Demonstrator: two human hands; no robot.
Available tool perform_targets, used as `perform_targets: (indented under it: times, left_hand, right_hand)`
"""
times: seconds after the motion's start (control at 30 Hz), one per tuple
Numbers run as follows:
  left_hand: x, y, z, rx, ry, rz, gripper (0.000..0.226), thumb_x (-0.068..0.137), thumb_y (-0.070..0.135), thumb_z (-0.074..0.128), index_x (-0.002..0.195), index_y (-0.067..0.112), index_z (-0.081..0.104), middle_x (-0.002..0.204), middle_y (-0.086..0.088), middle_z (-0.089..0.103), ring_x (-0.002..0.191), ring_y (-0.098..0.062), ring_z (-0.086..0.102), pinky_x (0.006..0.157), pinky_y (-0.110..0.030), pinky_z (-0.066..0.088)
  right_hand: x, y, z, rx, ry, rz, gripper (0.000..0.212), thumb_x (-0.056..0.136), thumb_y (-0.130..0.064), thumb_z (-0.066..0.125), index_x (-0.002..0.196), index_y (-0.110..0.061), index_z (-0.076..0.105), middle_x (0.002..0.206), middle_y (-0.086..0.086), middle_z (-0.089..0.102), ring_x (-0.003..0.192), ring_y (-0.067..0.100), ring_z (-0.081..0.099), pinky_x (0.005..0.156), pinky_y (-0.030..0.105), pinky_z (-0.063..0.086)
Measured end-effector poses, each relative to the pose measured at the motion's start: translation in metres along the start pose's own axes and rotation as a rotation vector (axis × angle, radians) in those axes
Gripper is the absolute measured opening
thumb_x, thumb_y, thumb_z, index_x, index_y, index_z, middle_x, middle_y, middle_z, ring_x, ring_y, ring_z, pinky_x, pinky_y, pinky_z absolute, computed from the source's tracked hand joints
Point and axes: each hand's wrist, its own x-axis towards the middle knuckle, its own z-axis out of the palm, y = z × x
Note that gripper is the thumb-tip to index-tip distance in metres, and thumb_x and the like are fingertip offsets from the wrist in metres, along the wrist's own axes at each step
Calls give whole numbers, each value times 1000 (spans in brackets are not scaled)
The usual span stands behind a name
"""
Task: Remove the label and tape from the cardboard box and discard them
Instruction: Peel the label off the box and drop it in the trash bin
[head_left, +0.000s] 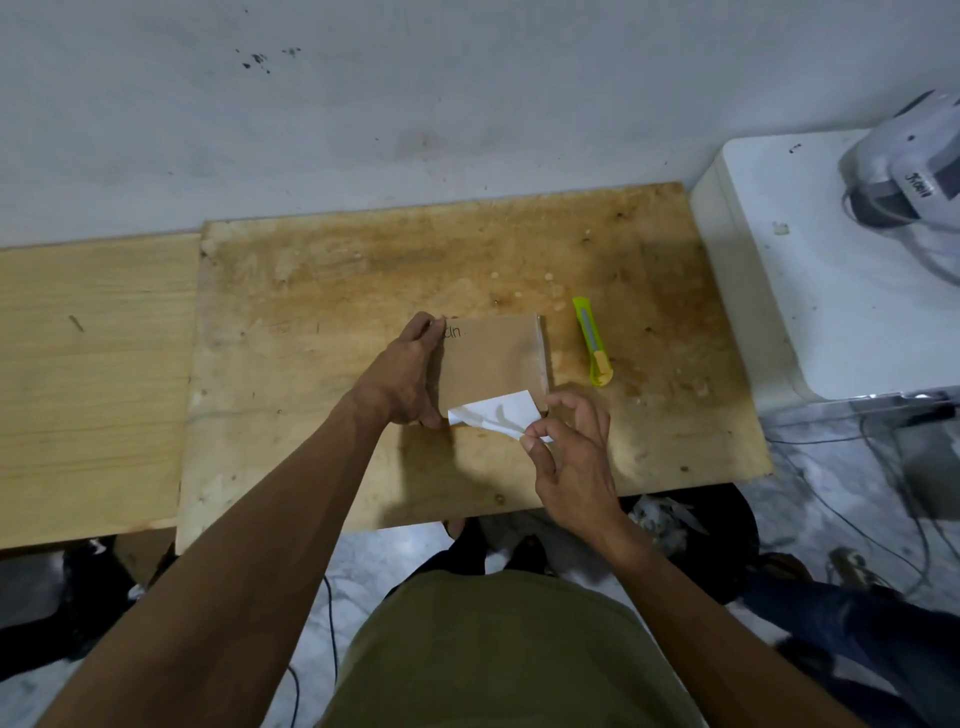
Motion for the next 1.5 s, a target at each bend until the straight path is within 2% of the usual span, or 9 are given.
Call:
perform_targets:
  times: [0.13,0.3,0.43,0.57,0.73,0.97,1.13,1.33,1.5]
  left_hand:
    - [2,-1,0,20,-4,15,142,34,25,95,152,3,19,143,-4,26,118,-26,48,85,-20,37]
    - [3,2,-1,16,-2,20,141,36,21,96,151,1,19,146,-7,25,123,-27,46,95,-23,38]
    - [3,1,0,0,1,22,142,34,19,96,152,1,18,149,-7,23,125,-26,46,98,-24,38]
    - [3,-1,1,11,-12,25,147,33,24,98,153,1,16,150,-7,21,130,-27,43,105,-30,40]
    - [6,-3,3,14,-13,17,148,32,25,98,153,3,15,151,-6,21,128,-26,45,102,-30,42]
    - [7,-6,5,10,-5,26,149,31,25,98,154,5,15,149,-4,21,127,-27,45,102,-35,45]
    - [8,-6,5,4,-3,22,148,32,22,97,154,4,15,150,-4,20,126,-27,46,101,-33,45]
    - [6,-5,6,-10,8,30,144,32,18,96,152,3,19,147,-5,24,125,-25,45,98,-27,42]
    - [6,-5,6,-12,11,17,146,29,21,97,152,3,20,146,-5,25,124,-24,46,96,-25,41]
  right_hand:
    - [-3,-4,6,4,81,60,14,92,-25,57,87,-17,68,114,-1,51,114,11,34,93,4,24]
    - [23,-2,6,-50,237,23,8,91,-16,67,93,-14,74,89,-1,61,97,19,46,84,26,41]
    - [37,5,4,-169,261,-47,14,92,-17,64,102,-19,73,94,-1,68,94,25,54,81,38,47]
    - [47,10,5,-325,181,-161,16,88,-12,65,98,-21,74,91,2,62,87,30,57,69,38,49]
    - [54,11,8,-501,11,-251,28,83,-40,68,101,-19,70,103,4,59,95,25,54,72,35,45]
    - [52,12,13,-566,59,-352,6,84,-9,69,78,-11,66,83,4,57,83,25,51,61,35,43]
    - [51,9,7,-540,-76,-273,36,73,-38,81,94,-11,69,92,4,57,89,24,53,67,35,47]
    - [44,4,7,-638,-86,-405,21,70,5,72,86,-5,62,91,9,55,83,26,50,44,35,42]
    - [46,-3,8,-575,-110,-388,18,70,11,60,80,-3,59,90,11,55,83,29,52,47,40,45]
